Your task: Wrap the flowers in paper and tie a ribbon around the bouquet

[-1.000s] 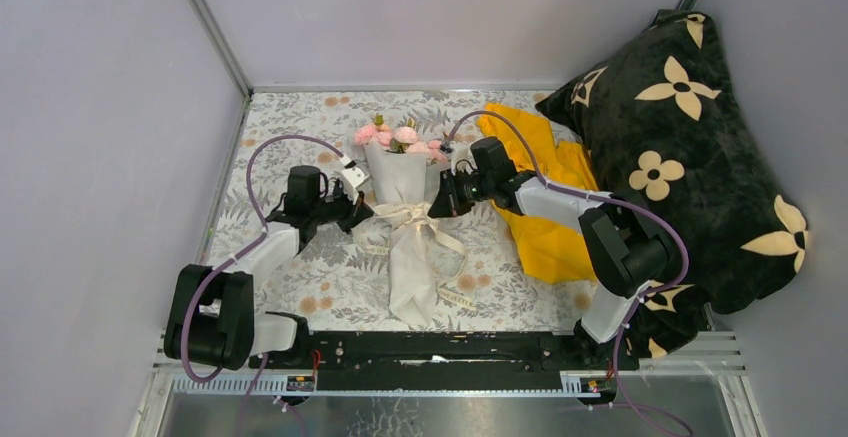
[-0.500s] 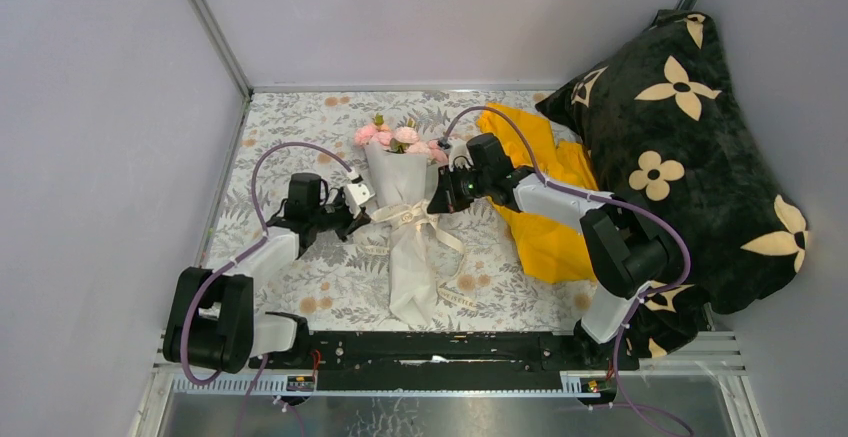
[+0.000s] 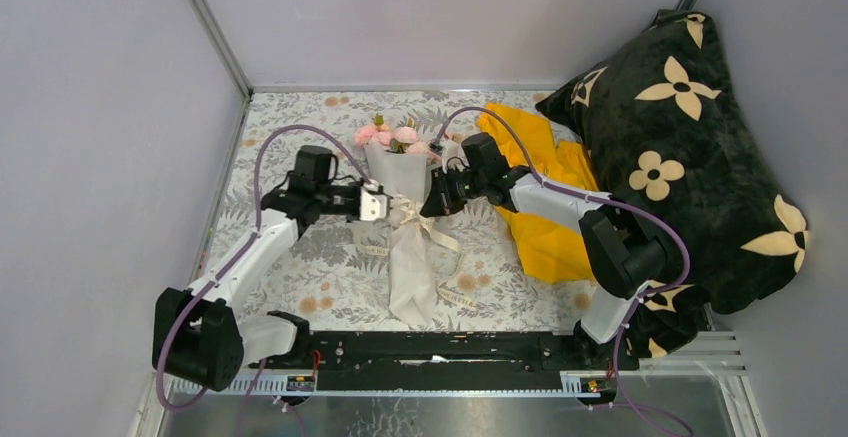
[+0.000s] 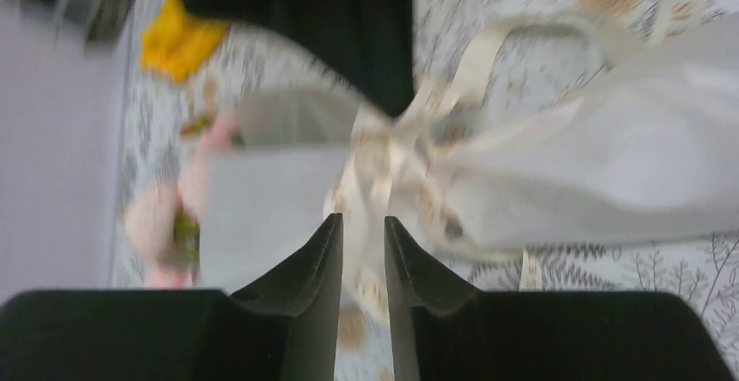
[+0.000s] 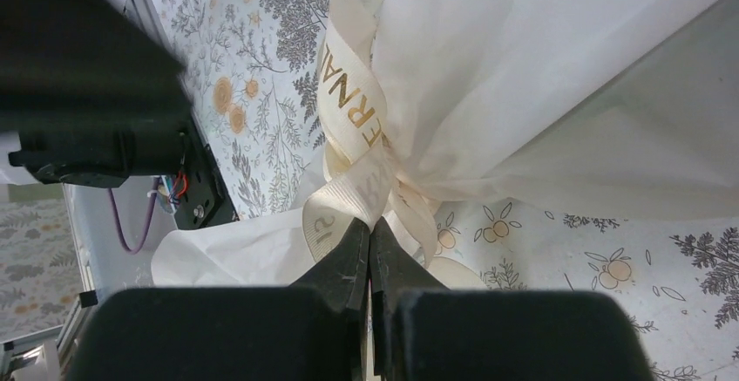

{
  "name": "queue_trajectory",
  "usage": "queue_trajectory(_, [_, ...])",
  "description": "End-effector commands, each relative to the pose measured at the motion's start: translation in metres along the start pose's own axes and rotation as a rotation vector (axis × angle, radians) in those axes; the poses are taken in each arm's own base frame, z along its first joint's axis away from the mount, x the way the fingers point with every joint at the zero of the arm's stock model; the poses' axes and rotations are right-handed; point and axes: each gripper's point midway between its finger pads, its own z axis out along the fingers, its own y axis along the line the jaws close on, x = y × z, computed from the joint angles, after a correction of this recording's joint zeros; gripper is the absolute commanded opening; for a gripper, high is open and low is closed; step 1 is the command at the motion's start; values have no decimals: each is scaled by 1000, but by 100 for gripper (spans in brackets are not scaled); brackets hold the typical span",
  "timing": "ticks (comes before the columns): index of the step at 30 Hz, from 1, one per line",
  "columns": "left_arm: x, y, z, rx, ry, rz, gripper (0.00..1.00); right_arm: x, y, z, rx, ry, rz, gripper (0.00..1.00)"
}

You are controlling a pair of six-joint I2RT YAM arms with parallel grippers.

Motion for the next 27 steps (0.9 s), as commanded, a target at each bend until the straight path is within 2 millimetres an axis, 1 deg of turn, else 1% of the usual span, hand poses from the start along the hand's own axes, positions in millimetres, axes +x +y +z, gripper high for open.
queue_trajectory(1, [-31, -24, 24, 178, -62, 204, 31, -19, 19, 0, -68, -24, -38, 0])
queue_trajectory(3, [-33, -38, 32, 255, -82, 252, 36, -18, 21, -1, -75, -24, -35, 0])
queue_trajectory(5, [-39, -45, 42, 292, -106, 281, 40, -18, 24, 0, -96, -22, -26, 0])
queue_trajectory(6, [-42, -44, 48, 296, -113, 294, 41, -17, 25, 0, -104, -20, -23, 0])
queue_trajectory(8, [-45, -36, 58, 273, -113, 327, 41, -16, 26, 0, -111, -17, -20, 0])
queue_trajectory(11, [-32, -27, 67, 254, -57, 400, 41, -15, 27, 0, -116, -12, -21, 0])
queue_trajectory(13, [-22, -25, 69, 258, -25, 426, 41, -14, 27, 0, -120, -10, -21, 0])
queue_trajectory(17, [-17, -22, 73, 262, -6, 441, 42, -14, 28, 0, -126, -8, -26, 0])
queue_trajectory(19, [-15, -19, 74, 253, 7, 446, 44, -12, 27, 0, -127, -2, -25, 0])
queue_trajectory(23, [-21, -13, 72, 233, 1, 444, 52, -7, 25, 2, -126, 17, -16, 0])
queue_trajectory(25, [-27, -11, 70, 223, -10, 444, 54, -6, 24, 3, -128, 23, -15, 0])
queue_trajectory(27, [-28, -7, 70, 215, -5, 432, 56, -5, 24, 3, -130, 25, -14, 0])
